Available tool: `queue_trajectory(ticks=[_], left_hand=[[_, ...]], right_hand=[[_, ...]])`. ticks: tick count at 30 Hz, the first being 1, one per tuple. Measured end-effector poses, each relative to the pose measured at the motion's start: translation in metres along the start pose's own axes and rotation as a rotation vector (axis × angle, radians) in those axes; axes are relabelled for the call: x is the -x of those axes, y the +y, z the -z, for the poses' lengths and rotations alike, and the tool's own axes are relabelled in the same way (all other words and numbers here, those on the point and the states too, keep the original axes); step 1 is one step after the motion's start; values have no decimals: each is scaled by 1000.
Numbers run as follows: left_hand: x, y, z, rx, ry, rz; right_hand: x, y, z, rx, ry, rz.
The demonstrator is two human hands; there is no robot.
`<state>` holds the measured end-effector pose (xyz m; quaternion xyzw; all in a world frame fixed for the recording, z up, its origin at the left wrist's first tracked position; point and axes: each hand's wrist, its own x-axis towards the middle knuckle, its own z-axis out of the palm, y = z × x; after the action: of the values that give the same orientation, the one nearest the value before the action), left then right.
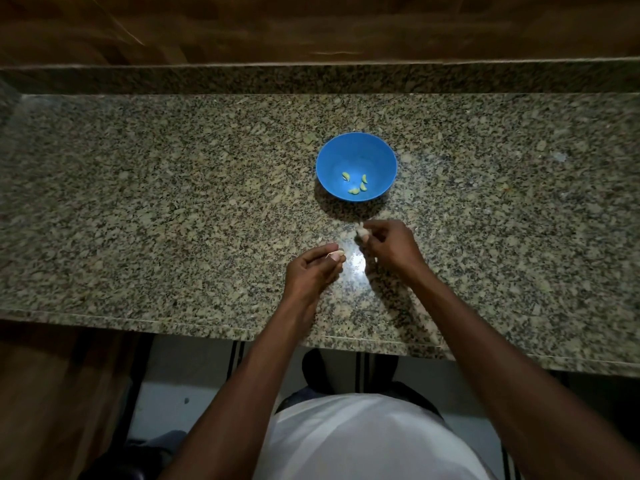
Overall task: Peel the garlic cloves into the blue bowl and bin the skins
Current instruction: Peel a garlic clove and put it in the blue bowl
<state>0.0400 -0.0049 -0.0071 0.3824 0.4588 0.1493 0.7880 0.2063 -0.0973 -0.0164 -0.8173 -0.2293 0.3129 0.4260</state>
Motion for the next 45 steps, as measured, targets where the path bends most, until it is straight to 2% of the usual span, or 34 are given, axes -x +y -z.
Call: queue_trajectory(ticks=[4, 8, 11, 13, 16, 19, 21, 24, 29, 32, 35, 40, 45], left_hand=[[5, 5, 11, -76, -2, -52], [7, 9, 17, -116, -36, -65], [7, 10, 19, -118, -71, -69], [7, 8, 19, -104, -88, -44], [7, 5, 16, -68, -107, 3], [7, 1, 14, -27, -77, 44], [7, 0, 11, -29, -51, 45], [7, 0, 9, -60, -31, 35], [7, 3, 15, -259, -46, -81], [2, -1, 22, -623, 1, -258], [-2, -3, 25, -870, 21, -354], [-3, -1, 25, -990, 26, -464], [-5, 1, 27, -982, -8, -451]], right_hand=[[-11, -12, 1, 283, -26, 137], [3, -15, 2, 297, 73, 173], [24, -21, 3, 180, 260, 155], [42, -25, -2, 51, 302, 102], [64, -26, -16, -176, 257, 6], [76, -21, -32, -455, 80, -158], [81, -16, -41, -514, 20, -162], [85, -11, -48, -603, 63, -145], [82, -10, -46, -849, 45, -343], [76, -6, -35, -710, 45, -322], [72, -11, -22, -390, 31, -172], [63, -18, -11, -16, 26, -24], [61, -19, -10, -6, 1, -16]])
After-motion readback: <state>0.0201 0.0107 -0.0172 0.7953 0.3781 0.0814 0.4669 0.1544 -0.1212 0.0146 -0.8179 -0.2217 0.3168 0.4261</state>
